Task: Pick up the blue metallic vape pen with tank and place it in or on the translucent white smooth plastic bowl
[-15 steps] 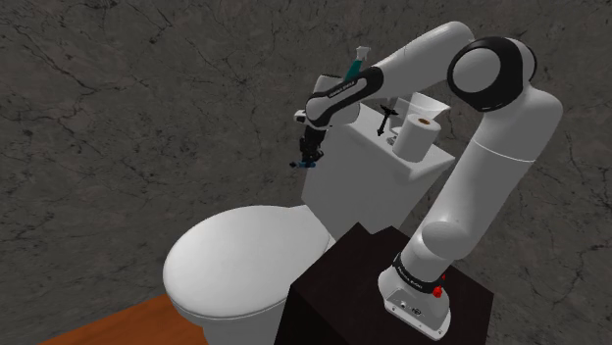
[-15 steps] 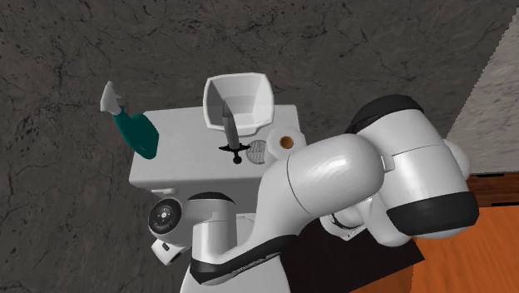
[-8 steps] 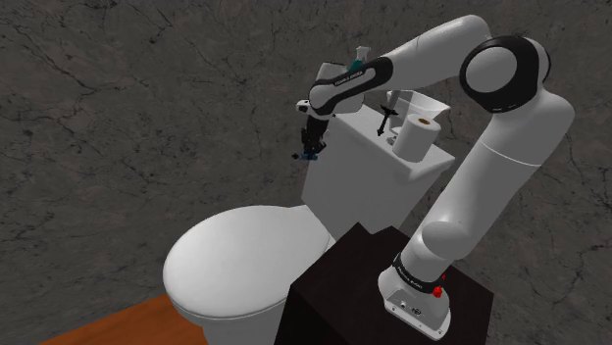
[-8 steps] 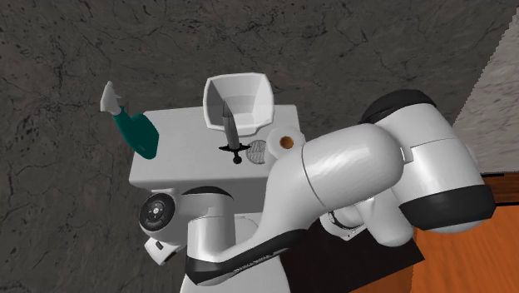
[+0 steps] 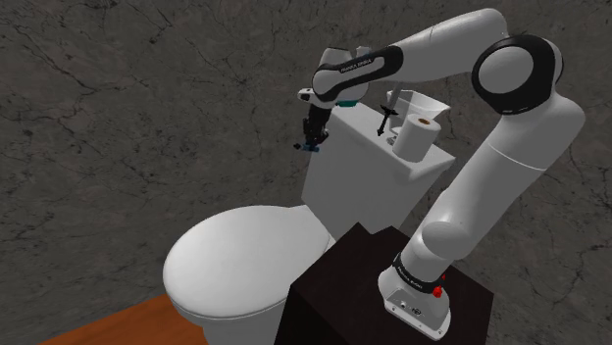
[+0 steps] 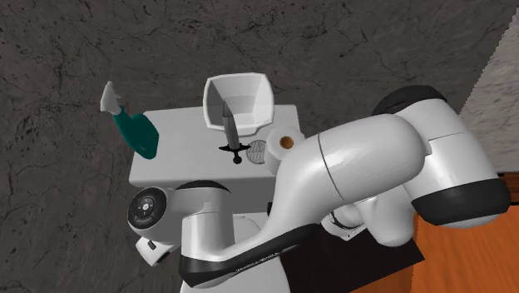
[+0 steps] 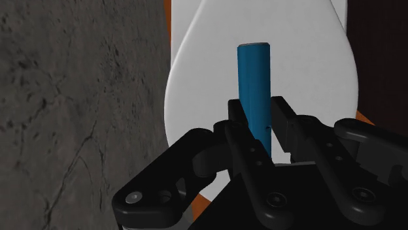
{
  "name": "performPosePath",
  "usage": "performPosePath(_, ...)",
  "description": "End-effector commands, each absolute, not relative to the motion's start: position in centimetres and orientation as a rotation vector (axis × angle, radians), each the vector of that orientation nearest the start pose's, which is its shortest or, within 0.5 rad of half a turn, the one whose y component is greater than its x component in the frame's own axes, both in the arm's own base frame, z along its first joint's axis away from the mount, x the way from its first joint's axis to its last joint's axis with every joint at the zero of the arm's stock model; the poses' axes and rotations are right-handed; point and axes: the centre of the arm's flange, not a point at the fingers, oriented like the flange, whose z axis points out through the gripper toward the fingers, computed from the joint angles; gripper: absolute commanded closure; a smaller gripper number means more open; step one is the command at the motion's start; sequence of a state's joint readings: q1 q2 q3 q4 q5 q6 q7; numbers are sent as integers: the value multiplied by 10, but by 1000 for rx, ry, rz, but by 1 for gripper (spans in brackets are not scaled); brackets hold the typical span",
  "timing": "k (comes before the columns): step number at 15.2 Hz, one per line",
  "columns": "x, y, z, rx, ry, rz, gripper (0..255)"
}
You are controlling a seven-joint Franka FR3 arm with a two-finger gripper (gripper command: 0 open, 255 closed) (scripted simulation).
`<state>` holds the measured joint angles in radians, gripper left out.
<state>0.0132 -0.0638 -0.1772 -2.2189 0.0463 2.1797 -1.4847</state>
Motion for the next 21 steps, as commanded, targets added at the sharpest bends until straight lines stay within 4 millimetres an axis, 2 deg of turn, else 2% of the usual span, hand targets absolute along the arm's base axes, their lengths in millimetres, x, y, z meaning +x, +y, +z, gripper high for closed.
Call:
performPosePath(1,513,-84,416,-2492,-1884,-81,255)
performPosePath(21,513,-84,522,-2492,-1884,-81,255)
